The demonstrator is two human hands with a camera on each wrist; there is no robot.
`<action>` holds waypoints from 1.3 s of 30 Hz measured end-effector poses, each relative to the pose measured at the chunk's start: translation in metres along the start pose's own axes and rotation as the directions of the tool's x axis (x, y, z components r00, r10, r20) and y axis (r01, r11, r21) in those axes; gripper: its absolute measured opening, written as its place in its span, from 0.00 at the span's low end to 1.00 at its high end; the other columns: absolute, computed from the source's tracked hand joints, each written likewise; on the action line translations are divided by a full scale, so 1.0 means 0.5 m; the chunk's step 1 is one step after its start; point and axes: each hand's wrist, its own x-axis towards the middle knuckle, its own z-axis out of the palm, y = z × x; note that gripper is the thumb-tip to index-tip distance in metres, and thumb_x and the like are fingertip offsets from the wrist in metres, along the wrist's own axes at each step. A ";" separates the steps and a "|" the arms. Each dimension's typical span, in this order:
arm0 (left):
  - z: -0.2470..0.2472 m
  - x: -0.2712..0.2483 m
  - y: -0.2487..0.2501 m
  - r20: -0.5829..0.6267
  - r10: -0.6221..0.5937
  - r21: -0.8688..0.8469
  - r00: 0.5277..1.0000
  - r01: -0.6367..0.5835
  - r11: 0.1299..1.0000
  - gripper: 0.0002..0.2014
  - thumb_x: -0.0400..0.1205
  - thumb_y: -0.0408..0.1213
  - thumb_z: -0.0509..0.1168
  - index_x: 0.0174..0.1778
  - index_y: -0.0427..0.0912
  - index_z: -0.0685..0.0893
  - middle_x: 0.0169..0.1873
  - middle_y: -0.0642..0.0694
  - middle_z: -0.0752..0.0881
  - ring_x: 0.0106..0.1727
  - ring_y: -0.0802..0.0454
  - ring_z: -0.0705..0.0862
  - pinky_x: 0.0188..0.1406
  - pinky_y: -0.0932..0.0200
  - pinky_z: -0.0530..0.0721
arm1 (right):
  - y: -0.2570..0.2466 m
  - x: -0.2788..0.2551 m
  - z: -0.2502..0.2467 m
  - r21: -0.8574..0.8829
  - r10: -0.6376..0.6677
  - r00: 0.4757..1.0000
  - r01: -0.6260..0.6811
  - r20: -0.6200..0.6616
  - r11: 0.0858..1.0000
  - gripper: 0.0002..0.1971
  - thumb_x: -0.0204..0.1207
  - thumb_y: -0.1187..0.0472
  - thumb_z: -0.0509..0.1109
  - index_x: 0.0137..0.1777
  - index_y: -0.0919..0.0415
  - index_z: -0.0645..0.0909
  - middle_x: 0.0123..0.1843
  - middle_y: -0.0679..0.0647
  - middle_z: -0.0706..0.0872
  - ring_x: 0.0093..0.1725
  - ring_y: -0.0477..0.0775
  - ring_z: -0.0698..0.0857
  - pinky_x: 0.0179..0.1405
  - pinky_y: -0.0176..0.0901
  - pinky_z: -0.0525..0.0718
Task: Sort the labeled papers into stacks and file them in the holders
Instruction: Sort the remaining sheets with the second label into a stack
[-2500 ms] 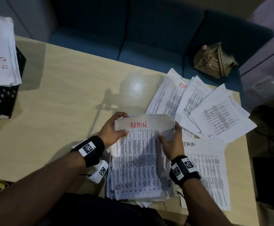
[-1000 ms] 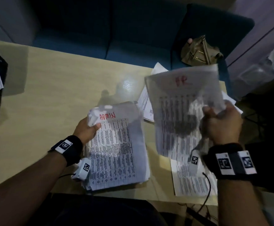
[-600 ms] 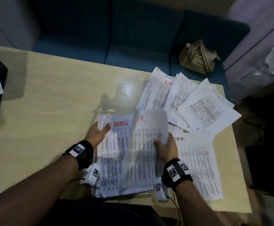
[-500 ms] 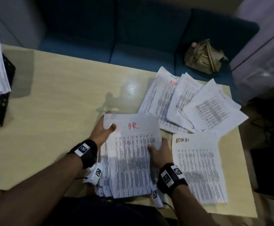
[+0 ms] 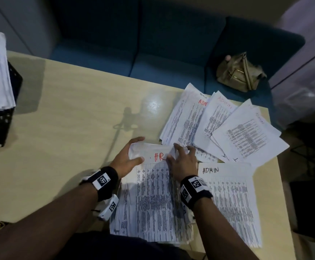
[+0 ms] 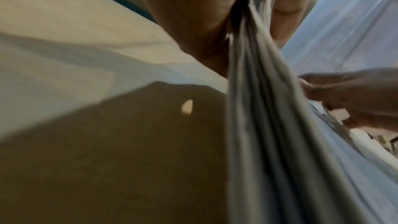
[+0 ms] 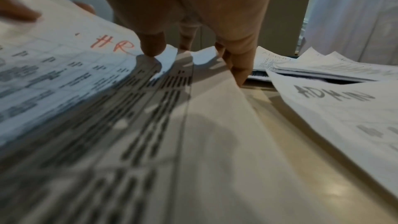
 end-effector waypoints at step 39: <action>0.001 0.104 -0.013 -0.144 -0.261 0.242 0.955 0.290 0.926 0.22 0.83 0.40 0.66 0.73 0.46 0.74 0.54 0.49 0.84 0.57 0.44 0.82 0.47 0.53 0.80 | 0.379 0.155 -0.301 0.374 0.812 0.543 -0.722 -0.215 0.582 0.45 0.69 0.41 0.76 0.74 0.73 0.65 0.74 0.69 0.72 0.71 0.68 0.75 0.67 0.59 0.74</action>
